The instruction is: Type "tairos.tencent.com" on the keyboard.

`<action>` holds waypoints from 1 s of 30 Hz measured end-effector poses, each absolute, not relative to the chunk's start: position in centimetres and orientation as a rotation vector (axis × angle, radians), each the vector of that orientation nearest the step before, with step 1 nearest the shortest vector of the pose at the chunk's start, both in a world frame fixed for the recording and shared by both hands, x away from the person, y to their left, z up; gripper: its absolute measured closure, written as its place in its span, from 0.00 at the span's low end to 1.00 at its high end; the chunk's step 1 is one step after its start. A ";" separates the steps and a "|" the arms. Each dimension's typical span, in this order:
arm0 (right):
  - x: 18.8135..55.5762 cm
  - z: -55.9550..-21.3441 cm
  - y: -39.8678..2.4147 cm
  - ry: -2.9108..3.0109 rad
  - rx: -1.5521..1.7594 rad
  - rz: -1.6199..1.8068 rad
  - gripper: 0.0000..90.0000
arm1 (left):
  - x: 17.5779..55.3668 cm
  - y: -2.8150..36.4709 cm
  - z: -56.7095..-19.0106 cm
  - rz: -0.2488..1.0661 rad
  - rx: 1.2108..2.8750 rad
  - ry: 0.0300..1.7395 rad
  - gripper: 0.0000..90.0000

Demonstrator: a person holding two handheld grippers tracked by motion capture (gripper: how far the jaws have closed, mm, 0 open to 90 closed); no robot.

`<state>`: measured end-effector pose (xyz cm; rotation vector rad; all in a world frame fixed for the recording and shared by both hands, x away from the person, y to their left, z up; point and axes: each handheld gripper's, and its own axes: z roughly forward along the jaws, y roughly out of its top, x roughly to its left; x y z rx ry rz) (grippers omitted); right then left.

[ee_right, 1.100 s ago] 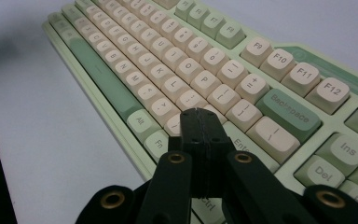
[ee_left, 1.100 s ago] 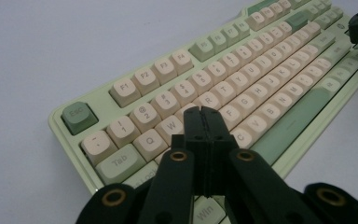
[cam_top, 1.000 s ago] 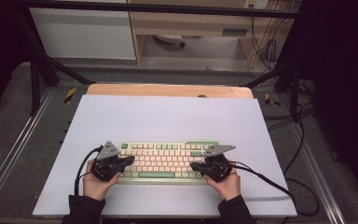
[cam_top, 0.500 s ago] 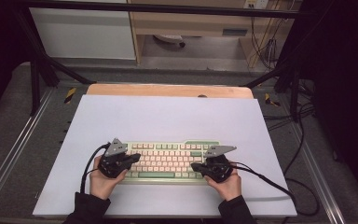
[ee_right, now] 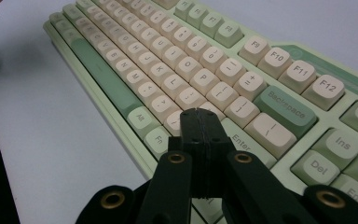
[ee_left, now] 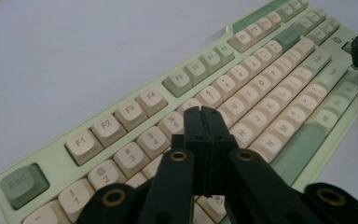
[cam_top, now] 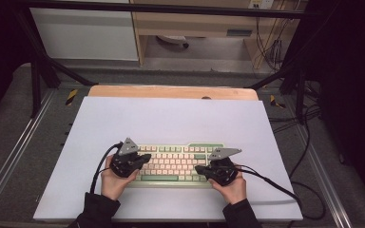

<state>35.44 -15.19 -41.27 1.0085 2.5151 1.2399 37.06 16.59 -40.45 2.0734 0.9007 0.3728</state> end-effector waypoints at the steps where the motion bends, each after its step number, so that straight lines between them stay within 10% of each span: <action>1: 35.4 -41.3 -15.2 2.515 1.010 1.241 1.00 | 37.1 16.4 -40.5 0.371 2.075 0.902 1.00; 30: 35.4 -41.3 -15.2 2.514 1.003 1.239 1.00 | 38.1 14.3 -42.6 0.377 2.128 0.910 1.00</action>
